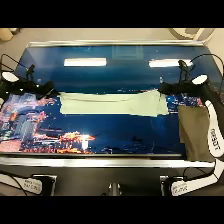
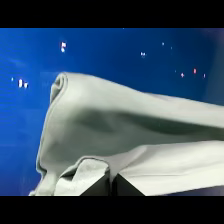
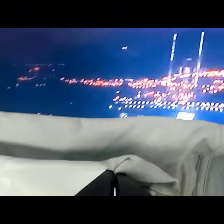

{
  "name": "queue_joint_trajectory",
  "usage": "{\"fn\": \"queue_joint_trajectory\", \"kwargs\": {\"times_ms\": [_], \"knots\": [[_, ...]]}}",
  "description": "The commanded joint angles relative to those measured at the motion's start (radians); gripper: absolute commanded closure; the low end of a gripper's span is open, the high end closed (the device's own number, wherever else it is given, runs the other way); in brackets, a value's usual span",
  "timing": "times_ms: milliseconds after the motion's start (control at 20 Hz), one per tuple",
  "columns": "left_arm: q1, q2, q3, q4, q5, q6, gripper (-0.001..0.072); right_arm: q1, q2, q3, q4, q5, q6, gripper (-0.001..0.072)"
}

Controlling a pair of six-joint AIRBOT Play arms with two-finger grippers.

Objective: Fold the shirts.

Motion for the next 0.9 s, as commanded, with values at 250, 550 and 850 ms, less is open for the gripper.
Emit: {"fn": "queue_joint_trajectory", "kwargs": {"times_ms": [250,550,850], "knots": [[-0.015,-0.149,0.045,0.152,-0.114,-0.135,0.0685,0.000,-0.123,0.021,0.020,-0.049,-0.013,0.0697],[-0.023,-0.149,0.050,0.115,-0.068,-0.149,0.0347,-0.001,-0.119,0.024,0.036,-0.017,-0.017,0.0407],[0.006,-0.092,0.152,0.114,-0.097,-0.126,0.0097,-0.122,-0.092,0.108,-0.143,0.264,-0.111,0.0016]]}}
